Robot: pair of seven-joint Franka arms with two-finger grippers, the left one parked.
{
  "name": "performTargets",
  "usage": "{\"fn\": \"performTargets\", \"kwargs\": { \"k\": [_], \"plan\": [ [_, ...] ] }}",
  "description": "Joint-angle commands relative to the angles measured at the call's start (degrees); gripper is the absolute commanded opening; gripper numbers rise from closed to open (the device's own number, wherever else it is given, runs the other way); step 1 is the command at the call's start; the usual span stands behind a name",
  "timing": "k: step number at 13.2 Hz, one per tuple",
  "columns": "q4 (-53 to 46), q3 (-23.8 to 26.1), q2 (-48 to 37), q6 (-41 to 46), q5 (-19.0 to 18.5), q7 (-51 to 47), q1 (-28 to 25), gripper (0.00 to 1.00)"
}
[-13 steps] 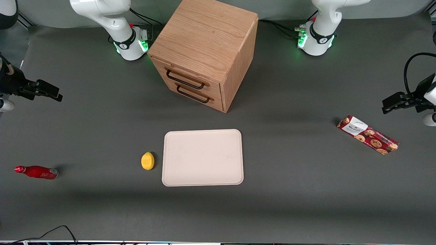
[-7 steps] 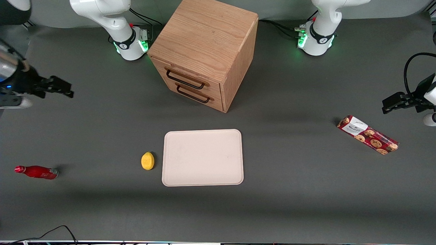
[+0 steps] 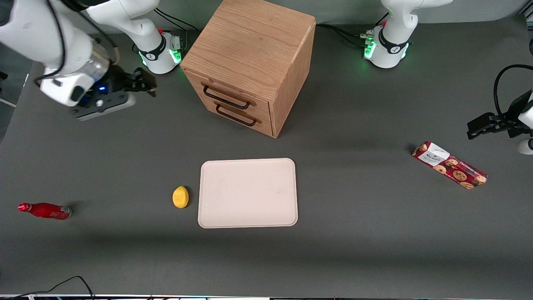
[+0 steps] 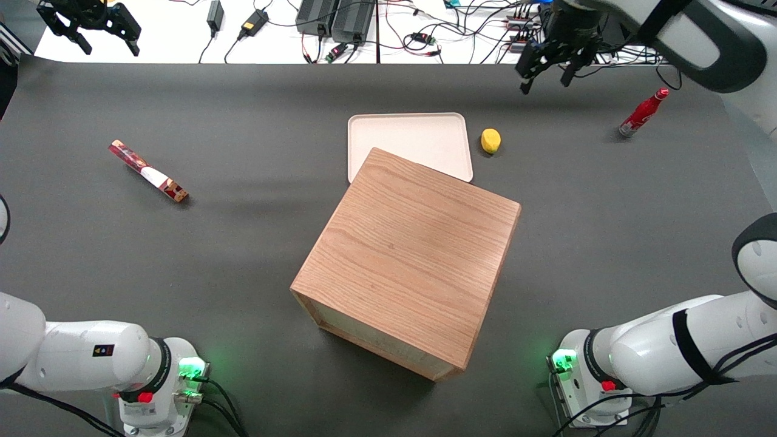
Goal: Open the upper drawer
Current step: 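Move the right gripper to the upper drawer's black handle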
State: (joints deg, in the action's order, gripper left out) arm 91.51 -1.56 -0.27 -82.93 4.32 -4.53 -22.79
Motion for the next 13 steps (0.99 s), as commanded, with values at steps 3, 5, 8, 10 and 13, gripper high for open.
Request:
{"fn": "performTargets", "kwargs": {
  "k": [3,5,8,10,13],
  "plan": [
    [-0.9,-1.1,1.9,-0.2,3.6,-0.4,-5.2,1.0],
    [-0.4,-1.2,2.5,-0.6,7.5,-0.3,-5.4,1.0],
    [-0.3,-1.1,4.2,-1.1,11.7,-0.2,-5.4,1.0],
    [-0.1,-1.1,5.8,-1.2,16.1,0.5,-5.4,1.0],
    [0.4,-0.5,7.4,-1.3,17.0,1.1,-5.4,1.0]
  ]
}}
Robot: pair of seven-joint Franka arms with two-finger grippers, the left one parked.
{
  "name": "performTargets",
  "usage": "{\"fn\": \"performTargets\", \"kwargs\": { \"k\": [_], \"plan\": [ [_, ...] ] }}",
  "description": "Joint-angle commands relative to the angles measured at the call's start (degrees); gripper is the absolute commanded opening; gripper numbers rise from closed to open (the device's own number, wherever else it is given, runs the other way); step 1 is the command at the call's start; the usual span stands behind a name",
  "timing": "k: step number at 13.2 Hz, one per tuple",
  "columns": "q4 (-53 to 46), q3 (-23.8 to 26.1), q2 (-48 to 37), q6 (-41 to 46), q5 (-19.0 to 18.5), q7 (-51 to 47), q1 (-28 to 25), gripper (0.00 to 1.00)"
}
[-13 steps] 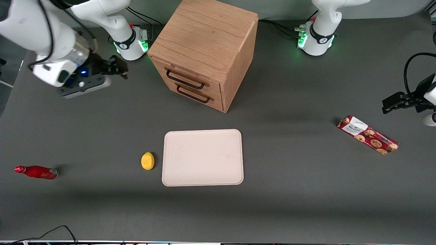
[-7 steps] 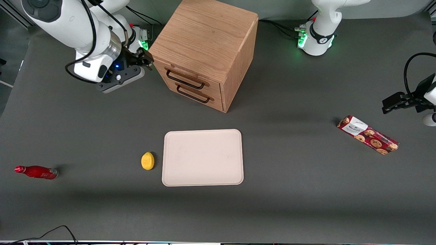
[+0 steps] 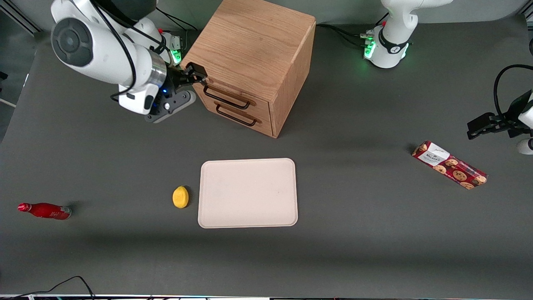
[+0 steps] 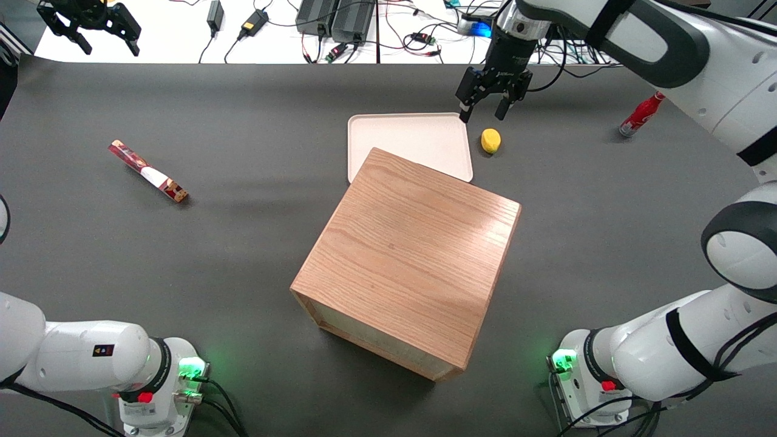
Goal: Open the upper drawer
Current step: 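Move the right gripper to the upper drawer's black handle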
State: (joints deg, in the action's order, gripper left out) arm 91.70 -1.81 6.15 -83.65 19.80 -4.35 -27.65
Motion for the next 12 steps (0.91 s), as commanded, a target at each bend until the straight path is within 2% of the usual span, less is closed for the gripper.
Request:
{"fn": "performTargets", "kwargs": {
  "k": [1,6,9,10,12],
  "plan": [
    [0.5,-0.3,1.9,-0.9,1.5,2.1,-0.6,1.0],
    [0.5,0.7,7.0,-3.3,0.2,3.7,-2.1,1.0],
    [0.9,4.1,7.3,-6.0,-4.6,4.3,-2.1,1.0],
    [1.4,4.4,7.2,-7.0,-5.6,5.9,-2.1,1.0],
    [2.9,4.3,7.2,-8.7,-5.5,13.2,-2.0,1.0]
  ]
}}
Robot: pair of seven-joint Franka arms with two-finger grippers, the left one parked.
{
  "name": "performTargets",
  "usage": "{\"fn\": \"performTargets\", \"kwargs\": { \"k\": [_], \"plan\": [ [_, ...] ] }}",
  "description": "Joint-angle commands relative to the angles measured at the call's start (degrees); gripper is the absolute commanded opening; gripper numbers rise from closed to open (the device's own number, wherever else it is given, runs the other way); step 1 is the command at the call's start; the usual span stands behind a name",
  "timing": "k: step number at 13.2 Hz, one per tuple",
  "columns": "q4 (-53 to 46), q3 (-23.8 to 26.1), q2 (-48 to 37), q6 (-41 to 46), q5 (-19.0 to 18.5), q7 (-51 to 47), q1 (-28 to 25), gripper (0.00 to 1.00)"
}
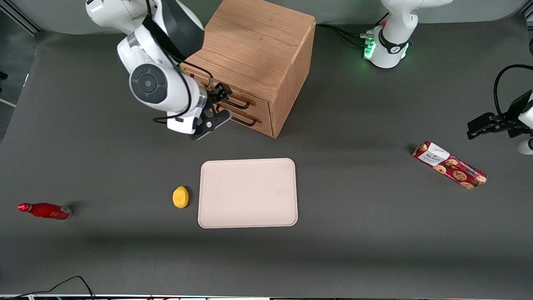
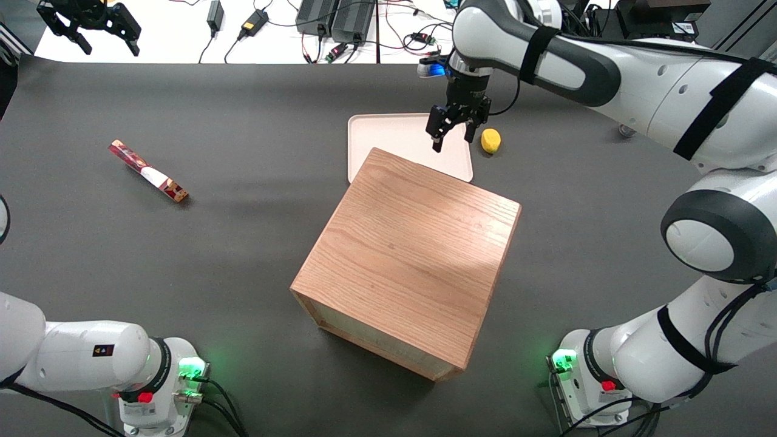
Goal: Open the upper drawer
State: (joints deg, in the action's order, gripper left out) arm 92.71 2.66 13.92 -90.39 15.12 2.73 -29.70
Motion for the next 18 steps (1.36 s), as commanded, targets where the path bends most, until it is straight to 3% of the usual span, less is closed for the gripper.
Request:
{"fn": "performTargets", "kwargs": {
  "k": [1,4,18],
  "plan": [
    [2.6,-0.2,-0.6,-2.7,-0.8,7.1,0.2,1.0],
    [4.9,-0.2,-0.6,-3.6,-0.1,12.7,0.3,1.0],
    [9.1,1.6,-0.5,-5.0,2.2,17.1,0.0,1.0]
  ]
}}
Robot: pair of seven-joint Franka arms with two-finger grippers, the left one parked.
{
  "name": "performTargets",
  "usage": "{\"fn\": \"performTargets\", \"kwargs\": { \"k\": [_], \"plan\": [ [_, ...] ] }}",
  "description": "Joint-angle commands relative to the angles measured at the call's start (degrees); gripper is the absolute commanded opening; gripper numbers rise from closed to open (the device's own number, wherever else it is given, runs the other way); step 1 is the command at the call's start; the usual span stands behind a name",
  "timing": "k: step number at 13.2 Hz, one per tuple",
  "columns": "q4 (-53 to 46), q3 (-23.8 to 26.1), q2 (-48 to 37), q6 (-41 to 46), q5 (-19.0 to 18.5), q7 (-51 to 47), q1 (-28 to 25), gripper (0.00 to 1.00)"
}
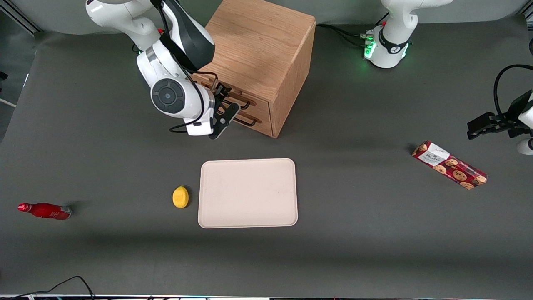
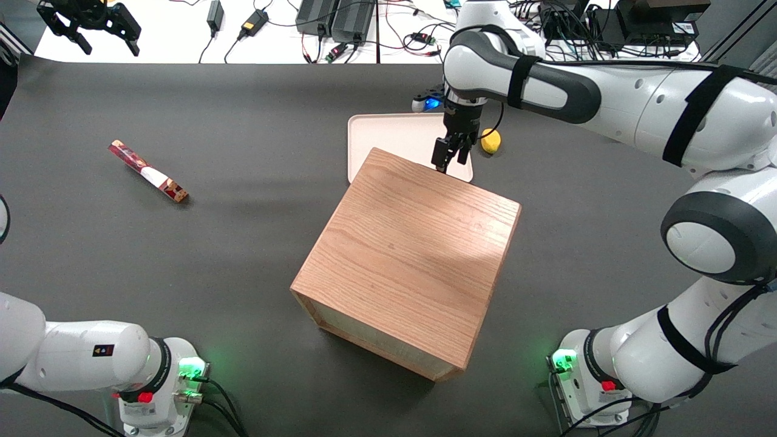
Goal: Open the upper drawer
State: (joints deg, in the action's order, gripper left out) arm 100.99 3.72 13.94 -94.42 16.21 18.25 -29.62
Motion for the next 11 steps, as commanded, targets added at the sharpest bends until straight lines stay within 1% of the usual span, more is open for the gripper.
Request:
{"fn": "performTargets", "kwargs": {
  "k": [1,11],
  "plan": [
    [1.1,0.5,-0.5,-1.3,1.1,1.6,-0.1,1.0],
    [2.0,0.3,0.2,-3.2,0.9,1.6,0.3,1.0]
  ]
}}
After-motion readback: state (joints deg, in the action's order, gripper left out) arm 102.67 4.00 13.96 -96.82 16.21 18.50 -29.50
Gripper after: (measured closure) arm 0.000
